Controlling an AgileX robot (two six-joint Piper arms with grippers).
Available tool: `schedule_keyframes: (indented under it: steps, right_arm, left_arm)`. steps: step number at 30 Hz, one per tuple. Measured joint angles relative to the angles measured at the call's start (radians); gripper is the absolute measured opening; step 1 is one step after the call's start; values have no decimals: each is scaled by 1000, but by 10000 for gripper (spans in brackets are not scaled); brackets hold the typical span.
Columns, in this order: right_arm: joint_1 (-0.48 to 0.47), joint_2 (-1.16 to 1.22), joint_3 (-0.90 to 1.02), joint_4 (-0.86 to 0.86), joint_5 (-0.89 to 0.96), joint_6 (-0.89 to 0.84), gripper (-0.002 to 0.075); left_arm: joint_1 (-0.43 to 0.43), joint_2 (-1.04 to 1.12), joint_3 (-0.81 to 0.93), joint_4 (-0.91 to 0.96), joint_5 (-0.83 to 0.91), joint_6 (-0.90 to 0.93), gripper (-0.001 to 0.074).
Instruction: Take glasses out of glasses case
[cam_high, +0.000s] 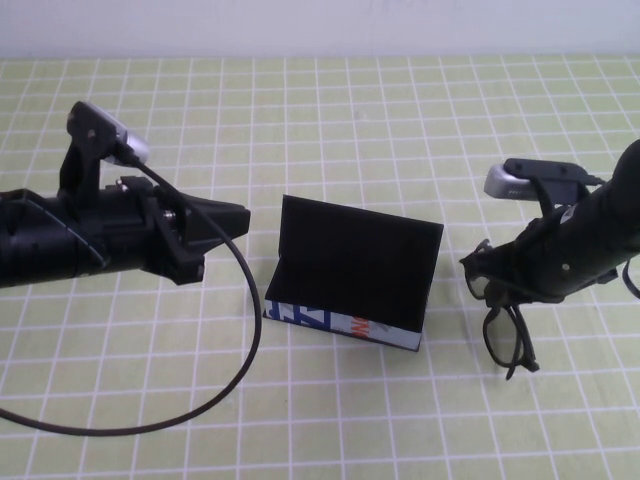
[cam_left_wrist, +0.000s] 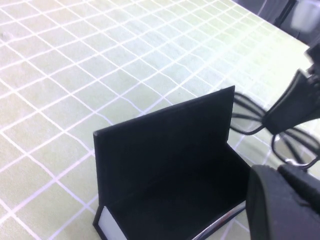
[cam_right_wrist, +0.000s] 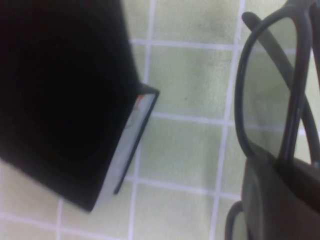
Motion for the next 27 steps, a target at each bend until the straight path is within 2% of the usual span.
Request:
schedule_keyframes:
  steps: [4, 6, 10, 13, 16, 20, 27]
  right_arm:
    - [0, 45, 0, 7, -29, 0, 39]
    - [0, 53, 0, 7, -35, 0, 93]
    - [0, 53, 0, 7, -36, 0, 260]
    - [0, 35, 0, 7, -32, 0, 311]
    - [0, -21, 0, 7, 10, 0, 298]
    - [0, -154, 12, 7, 102, 0, 241]
    - [0, -581, 190, -4, 206, 0, 155]
  left_arm:
    - [0, 0, 0, 4, 0, -9, -4]
    - [0, 0, 0, 4, 0, -11, -4]
    - [0, 0, 0, 4, -2, -13, -4]
    - [0, 0, 0, -4, -16, -15, -4]
    - [0, 0, 0, -25, -39, -29, -4]
    - [0, -34, 2, -30, -90, -71, -4]
    - [0, -287, 121, -117, -301, -81, -4]
